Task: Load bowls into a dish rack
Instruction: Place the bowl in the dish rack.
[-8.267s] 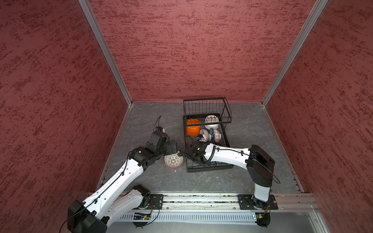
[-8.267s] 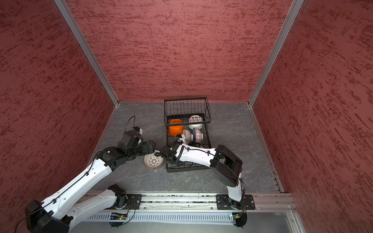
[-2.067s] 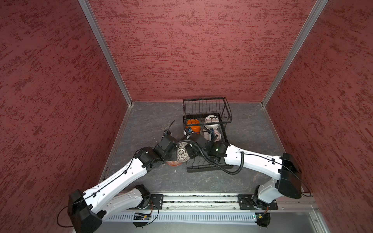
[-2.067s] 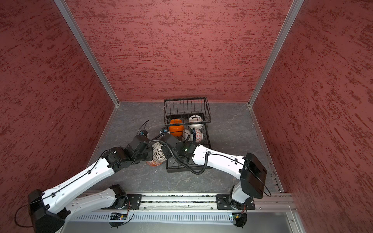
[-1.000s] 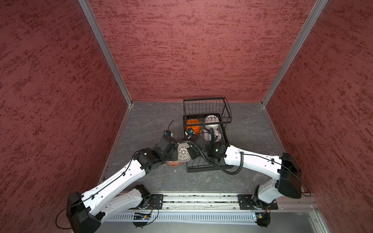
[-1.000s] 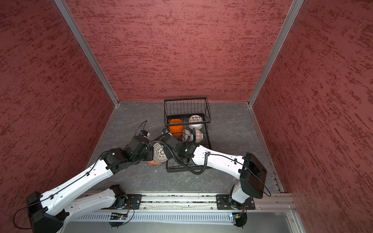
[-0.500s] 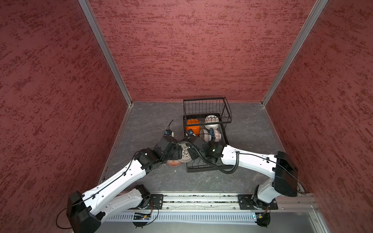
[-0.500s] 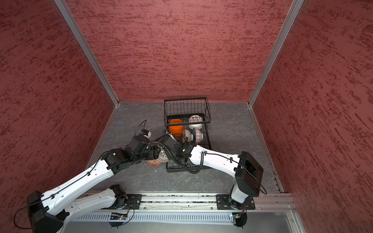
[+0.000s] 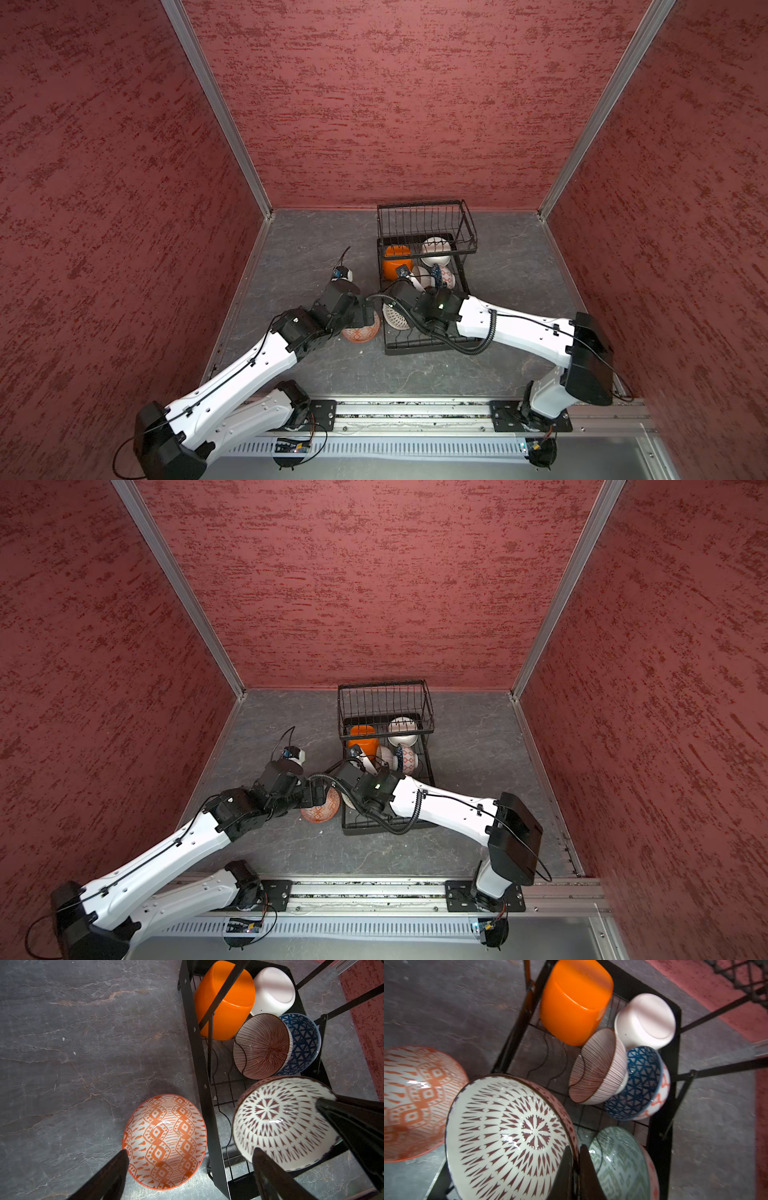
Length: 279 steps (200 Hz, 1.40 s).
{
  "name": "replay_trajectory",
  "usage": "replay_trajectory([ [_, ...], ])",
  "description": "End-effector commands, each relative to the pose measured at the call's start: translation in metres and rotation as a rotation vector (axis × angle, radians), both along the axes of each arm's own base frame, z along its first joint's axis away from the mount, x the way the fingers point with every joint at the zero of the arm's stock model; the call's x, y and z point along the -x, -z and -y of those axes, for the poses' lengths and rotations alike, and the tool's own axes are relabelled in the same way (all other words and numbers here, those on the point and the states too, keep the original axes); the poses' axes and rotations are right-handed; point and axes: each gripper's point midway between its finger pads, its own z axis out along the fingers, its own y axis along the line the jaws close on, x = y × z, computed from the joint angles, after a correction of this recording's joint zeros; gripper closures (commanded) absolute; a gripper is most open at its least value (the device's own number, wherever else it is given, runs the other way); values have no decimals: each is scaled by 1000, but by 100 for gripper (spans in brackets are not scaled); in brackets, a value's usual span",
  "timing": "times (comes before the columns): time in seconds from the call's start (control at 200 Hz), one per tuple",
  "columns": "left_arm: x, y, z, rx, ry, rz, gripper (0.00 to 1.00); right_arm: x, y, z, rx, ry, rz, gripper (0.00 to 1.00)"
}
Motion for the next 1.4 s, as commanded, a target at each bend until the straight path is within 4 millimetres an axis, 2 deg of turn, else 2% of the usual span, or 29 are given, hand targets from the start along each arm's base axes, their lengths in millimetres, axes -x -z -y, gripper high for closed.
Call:
replay_trajectory([
  [0.0, -5, 1, -4, 9, -24, 8, 7, -5, -31, 36, 69, 116, 103, 100],
  [0.225, -12, 4, -8, 21, -42, 5, 7, -3, -32, 68, 240, 173, 144, 100],
  [0.491, -21, 15, -18, 38, -71, 1, 6, -5, -27, 81, 400, 182, 164, 100],
  [0.777, -33, 20, -27, 51, -90, -4, 5, -13, -21, 65, 443, 138, 161, 100],
  [1.077, -34, 26, -37, 57, -107, -8, 5, -13, -10, 46, 460, 88, 123, 100],
  [1.393, -32, 27, -45, 75, -117, -7, 5, -4, -6, 52, 565, 89, 97, 100],
])
